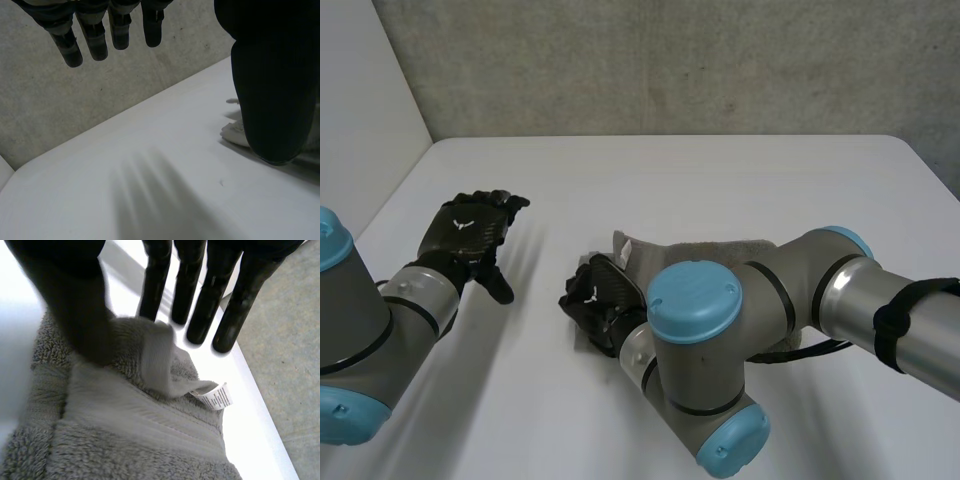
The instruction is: Fold the towel.
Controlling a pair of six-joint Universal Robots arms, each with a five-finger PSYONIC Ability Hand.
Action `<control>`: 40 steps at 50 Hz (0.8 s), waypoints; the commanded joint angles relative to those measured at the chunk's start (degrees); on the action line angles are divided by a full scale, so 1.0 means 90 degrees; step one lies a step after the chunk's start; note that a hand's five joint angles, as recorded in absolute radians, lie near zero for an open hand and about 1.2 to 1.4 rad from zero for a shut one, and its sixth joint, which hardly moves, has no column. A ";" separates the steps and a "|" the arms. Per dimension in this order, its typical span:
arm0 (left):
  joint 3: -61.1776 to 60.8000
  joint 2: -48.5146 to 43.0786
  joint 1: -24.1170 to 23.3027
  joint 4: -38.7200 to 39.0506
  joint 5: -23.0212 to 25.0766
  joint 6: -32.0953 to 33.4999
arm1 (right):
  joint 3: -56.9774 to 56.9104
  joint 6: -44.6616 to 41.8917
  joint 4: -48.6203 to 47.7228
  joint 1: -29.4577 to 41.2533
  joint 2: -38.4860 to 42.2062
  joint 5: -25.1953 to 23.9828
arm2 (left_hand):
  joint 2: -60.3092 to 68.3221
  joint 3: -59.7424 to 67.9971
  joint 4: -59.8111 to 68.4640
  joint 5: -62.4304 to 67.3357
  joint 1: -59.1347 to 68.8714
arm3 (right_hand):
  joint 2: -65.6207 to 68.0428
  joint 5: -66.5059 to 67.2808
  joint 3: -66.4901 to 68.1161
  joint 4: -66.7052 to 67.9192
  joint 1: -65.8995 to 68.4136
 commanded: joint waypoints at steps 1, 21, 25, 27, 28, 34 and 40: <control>-0.0017 -0.0001 0.0000 0.0017 0.0000 0.0016 | 0.0225 0.0560 0.0248 -0.0116 -0.0764 0.0291 | 0.0065 0.0054 0.0053 -0.0185 0.0010 | -0.2967 -0.3067 -0.3256 -0.3285 -0.3138; -0.0163 -0.0060 -0.0127 0.0193 0.0010 0.0036 | 0.4001 0.2552 -0.0189 -0.3580 -0.2736 -0.1250 | 0.0065 0.0054 0.0053 -0.0185 0.0010 | -0.2722 -0.2821 -0.3010 -0.3040 -0.2892; -0.0163 -0.0098 -0.0205 0.0202 0.0010 0.0036 | 0.4483 0.2552 -0.0680 -0.4003 -0.2746 -0.1535 | 0.0065 0.0054 0.0053 -0.0185 0.0010 | -0.1500 -0.1600 -0.1789 -0.1818 -0.1671; -0.0163 -0.0099 -0.0225 0.0203 0.0010 0.0036 | 0.4813 0.2542 -0.1175 -0.4246 -0.2746 -0.1652 | 0.0065 0.0054 0.0053 -0.0185 0.0010 | -0.0086 -0.0186 -0.0375 -0.0404 -0.0257; -0.0163 -0.0118 -0.0235 0.0203 0.0000 0.0036 | 0.4815 0.2542 -0.1178 -0.4247 -0.2746 -0.1652 | 0.0065 0.0054 0.0053 -0.0185 0.0010 | -0.0080 -0.0179 -0.0368 -0.0398 -0.0250; -0.0193 -0.0138 -0.0245 0.0203 0.0000 0.0036 | 0.4795 0.2425 -0.1510 -0.4316 -0.2766 -0.1369 | 0.0065 0.0054 0.0053 -0.0185 0.0010 | 0.4811 0.4711 0.4522 0.4493 0.4640; -0.0212 -0.0118 -0.0254 0.0290 -0.0019 0.0036 | 0.3958 0.1870 -0.1432 -0.3995 -0.3058 -0.0930 | 0.0065 0.0054 0.0053 -0.0185 0.0010 | 0.4811 0.4711 0.4522 0.4493 0.4640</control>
